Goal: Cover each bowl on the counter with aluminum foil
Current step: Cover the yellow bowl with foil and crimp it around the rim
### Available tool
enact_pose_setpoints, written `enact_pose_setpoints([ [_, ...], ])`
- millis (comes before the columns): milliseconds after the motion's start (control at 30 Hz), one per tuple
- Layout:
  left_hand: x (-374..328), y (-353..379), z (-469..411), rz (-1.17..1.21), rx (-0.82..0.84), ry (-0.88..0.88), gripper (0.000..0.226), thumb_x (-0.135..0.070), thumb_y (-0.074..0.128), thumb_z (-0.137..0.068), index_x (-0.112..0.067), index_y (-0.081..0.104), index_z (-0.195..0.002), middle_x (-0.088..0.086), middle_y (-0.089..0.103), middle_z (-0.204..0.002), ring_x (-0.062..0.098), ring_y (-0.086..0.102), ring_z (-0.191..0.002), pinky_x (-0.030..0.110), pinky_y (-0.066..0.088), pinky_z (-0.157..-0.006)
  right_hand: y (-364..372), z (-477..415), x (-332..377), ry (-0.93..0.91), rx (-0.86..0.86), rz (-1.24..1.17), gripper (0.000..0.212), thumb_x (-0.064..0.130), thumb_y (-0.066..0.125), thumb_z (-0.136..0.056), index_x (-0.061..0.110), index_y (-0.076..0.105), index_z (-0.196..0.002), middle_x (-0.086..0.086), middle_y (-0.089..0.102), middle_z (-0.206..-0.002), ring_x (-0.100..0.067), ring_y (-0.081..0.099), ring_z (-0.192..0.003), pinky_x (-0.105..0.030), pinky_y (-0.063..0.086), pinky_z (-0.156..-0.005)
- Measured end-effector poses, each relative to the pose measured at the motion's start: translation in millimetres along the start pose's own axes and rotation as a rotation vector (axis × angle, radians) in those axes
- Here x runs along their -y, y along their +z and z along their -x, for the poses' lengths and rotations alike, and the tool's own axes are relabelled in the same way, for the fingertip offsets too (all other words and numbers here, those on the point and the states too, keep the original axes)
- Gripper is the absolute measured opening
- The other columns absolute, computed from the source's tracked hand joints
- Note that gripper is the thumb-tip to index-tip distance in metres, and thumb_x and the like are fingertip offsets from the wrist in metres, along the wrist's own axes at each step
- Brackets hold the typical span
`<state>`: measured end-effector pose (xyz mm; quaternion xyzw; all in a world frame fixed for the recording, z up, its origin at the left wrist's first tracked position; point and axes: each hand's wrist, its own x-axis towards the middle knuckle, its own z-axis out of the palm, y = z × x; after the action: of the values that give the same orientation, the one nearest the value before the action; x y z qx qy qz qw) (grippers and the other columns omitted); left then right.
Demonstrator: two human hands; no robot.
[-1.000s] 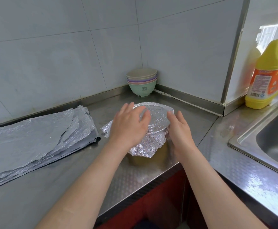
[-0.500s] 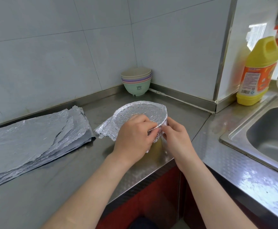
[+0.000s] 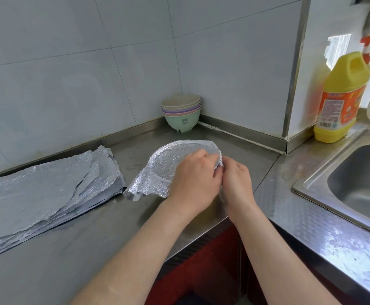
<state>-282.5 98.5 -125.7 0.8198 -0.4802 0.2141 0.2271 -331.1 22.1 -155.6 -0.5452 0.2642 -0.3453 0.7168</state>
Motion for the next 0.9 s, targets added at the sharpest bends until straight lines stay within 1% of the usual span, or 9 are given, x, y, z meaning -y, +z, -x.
enact_pose_setpoints([
  [100, 13, -20, -11, 0.083, -0.004, -0.072, 0.043, -0.028, 0.056, -0.09, -0.018, 0.055, -0.132, 0.001, 0.054, -0.125, 0.018, 0.05, -0.114, 0.029, 0.038, -0.094, 3, -7, 6, -0.004, -0.028, 0.025, 0.024, 0.025, 0.042, -0.09, 0.022, 0.043, -0.066, 0.014, 0.041, -0.064, -0.006, 0.036, -0.059, -0.022, 0.031, -0.054],
  [133, 24, -28, -18, 0.071, 0.0, -0.113, 0.044, -0.029, 0.056, -0.091, -0.02, 0.054, -0.134, 0.0, 0.052, -0.131, 0.017, 0.048, -0.119, 0.028, 0.037, -0.097, 5, -10, 8, -0.007, -0.026, 0.039, 0.017, 0.034, 0.043, -0.089, 0.025, 0.05, -0.077, 0.013, 0.049, -0.078, -0.007, 0.043, -0.071, -0.024, 0.038, -0.064],
  [200, 52, -38, -34, -0.006, 0.086, -0.213, 0.042, -0.032, 0.052, -0.094, -0.023, 0.054, -0.135, -0.002, 0.047, -0.14, 0.016, 0.044, -0.127, 0.027, 0.033, -0.101, 10, -19, 15, -0.014, -0.032, 0.1, 0.037, 0.036, 0.041, -0.093, 0.017, 0.056, -0.121, 0.002, 0.055, -0.125, -0.017, 0.05, -0.115, -0.036, 0.039, -0.1],
  [300, 82, -35, -44, -0.104, 0.368, -0.308, 0.05, -0.043, 0.043, -0.098, -0.028, 0.04, -0.145, 0.002, 0.026, -0.157, 0.021, 0.025, -0.143, 0.033, 0.023, -0.113, 22, -29, 27, -0.019, -0.023, 0.197, 0.051, 0.023, 0.032, -0.102, 0.015, 0.025, -0.152, 0.001, 0.027, -0.157, -0.019, 0.027, -0.144, -0.036, 0.022, -0.117],
  [400, 91, -23, -42, -0.057, 0.521, -0.365, 0.059, -0.051, 0.034, -0.1, -0.027, 0.022, -0.152, 0.001, 0.011, -0.162, 0.022, 0.015, -0.147, 0.035, 0.017, -0.115, 35, -31, 25, -0.048, -0.014, 0.318, 0.052, 0.017, 0.028, -0.102, 0.009, 0.021, -0.152, -0.006, 0.027, -0.157, -0.024, 0.04, -0.136, -0.041, 0.031, -0.114],
  [500, 92, -18, -38, -0.014, 0.475, -0.349, 0.06, -0.047, 0.033, -0.101, -0.019, 0.021, -0.153, -0.002, 0.021, -0.159, 0.019, 0.024, -0.143, 0.032, 0.023, -0.11, 37, -34, 15, -0.062, -0.027, 0.392, 0.044, 0.003, 0.029, -0.095, -0.007, 0.035, -0.138, -0.022, 0.045, -0.14, -0.034, 0.057, -0.107, -0.049, 0.046, -0.094],
  [667, 88, -23, -32, -0.024, 0.47, -0.391, 0.054, -0.046, 0.031, -0.101, -0.009, 0.036, -0.14, 0.004, 0.038, -0.146, 0.023, 0.039, -0.13, 0.035, 0.033, -0.101, 35, -40, 15, -0.021, 0.004, 0.378, 0.048, -0.007, 0.029, -0.089, -0.006, 0.042, -0.136, -0.016, 0.056, -0.114, -0.025, 0.054, -0.087, -0.03, 0.04, -0.066],
  [767, 82, -27, -26, -0.004, 0.456, -0.42, 0.054, -0.046, 0.03, -0.102, -0.007, 0.038, -0.139, 0.006, 0.04, -0.144, 0.023, 0.042, -0.128, 0.036, 0.034, -0.102, 30, -37, 15, 0.033, 0.054, 0.363, 0.056, -0.005, 0.028, -0.092, 0.004, 0.035, -0.147, -0.009, 0.05, -0.132, -0.023, 0.054, -0.111, -0.028, 0.047, -0.079],
  [900, 75, -40, -12, -0.048, 0.452, -0.434, 0.053, -0.044, 0.033, -0.102, -0.011, 0.037, -0.144, 0.007, 0.041, -0.148, 0.023, 0.041, -0.132, 0.036, 0.034, -0.105, 20, -27, 16, 0.077, 0.095, 0.28, 0.054, 0.0, 0.033, -0.093, 0.01, 0.038, -0.147, -0.006, 0.046, -0.145, -0.027, 0.048, -0.129, -0.044, 0.04, -0.108],
])
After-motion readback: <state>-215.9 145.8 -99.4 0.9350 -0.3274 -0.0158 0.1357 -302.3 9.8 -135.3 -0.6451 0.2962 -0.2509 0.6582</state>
